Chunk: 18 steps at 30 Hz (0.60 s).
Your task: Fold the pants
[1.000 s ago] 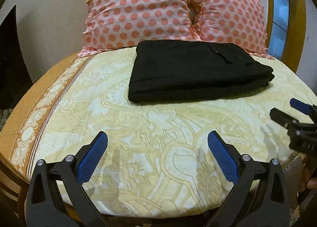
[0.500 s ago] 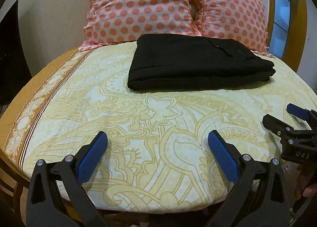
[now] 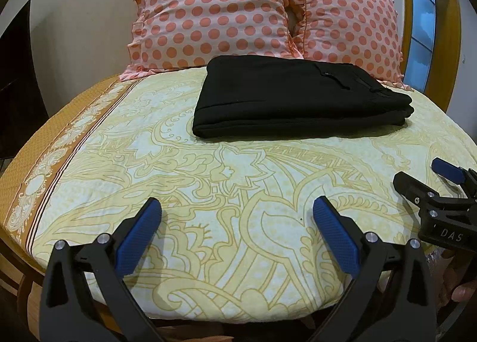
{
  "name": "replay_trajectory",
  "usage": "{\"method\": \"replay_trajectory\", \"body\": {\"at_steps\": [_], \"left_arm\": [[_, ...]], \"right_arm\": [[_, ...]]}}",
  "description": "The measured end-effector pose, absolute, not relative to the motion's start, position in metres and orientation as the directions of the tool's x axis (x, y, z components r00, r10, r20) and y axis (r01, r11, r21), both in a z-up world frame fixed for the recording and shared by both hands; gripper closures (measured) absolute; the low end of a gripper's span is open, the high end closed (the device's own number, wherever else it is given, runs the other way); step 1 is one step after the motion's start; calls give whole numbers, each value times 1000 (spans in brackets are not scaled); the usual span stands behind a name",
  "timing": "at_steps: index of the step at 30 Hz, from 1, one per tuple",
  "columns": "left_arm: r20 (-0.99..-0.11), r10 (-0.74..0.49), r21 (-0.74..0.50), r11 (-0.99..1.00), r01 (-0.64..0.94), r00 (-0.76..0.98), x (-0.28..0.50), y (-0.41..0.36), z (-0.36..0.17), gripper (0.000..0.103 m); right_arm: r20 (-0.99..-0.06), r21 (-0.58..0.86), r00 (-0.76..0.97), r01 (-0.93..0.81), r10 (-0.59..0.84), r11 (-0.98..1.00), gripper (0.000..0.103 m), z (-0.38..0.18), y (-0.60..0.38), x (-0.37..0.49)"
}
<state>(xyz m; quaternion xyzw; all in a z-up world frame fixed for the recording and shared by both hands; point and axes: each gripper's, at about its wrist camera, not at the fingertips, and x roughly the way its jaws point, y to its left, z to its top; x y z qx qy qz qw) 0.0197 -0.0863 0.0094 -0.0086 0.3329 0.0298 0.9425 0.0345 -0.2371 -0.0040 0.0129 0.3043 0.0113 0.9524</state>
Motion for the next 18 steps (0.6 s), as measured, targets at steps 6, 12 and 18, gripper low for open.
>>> {"method": "replay_trajectory", "body": {"at_steps": [6, 12, 18], "left_arm": [[-629, 49, 4, 998, -60, 776, 20, -85, 9, 2], [-629, 50, 4, 998, -61, 776, 20, -86, 9, 2], [-626, 48, 4, 998, -58, 778, 20, -85, 10, 2]], "right_arm": [[-578, 31, 816, -15, 31, 999, 1, -4, -238, 34], [-576, 31, 817, -15, 30, 999, 1, -4, -238, 34], [-575, 31, 817, -15, 30, 999, 1, -4, -238, 34]]}}
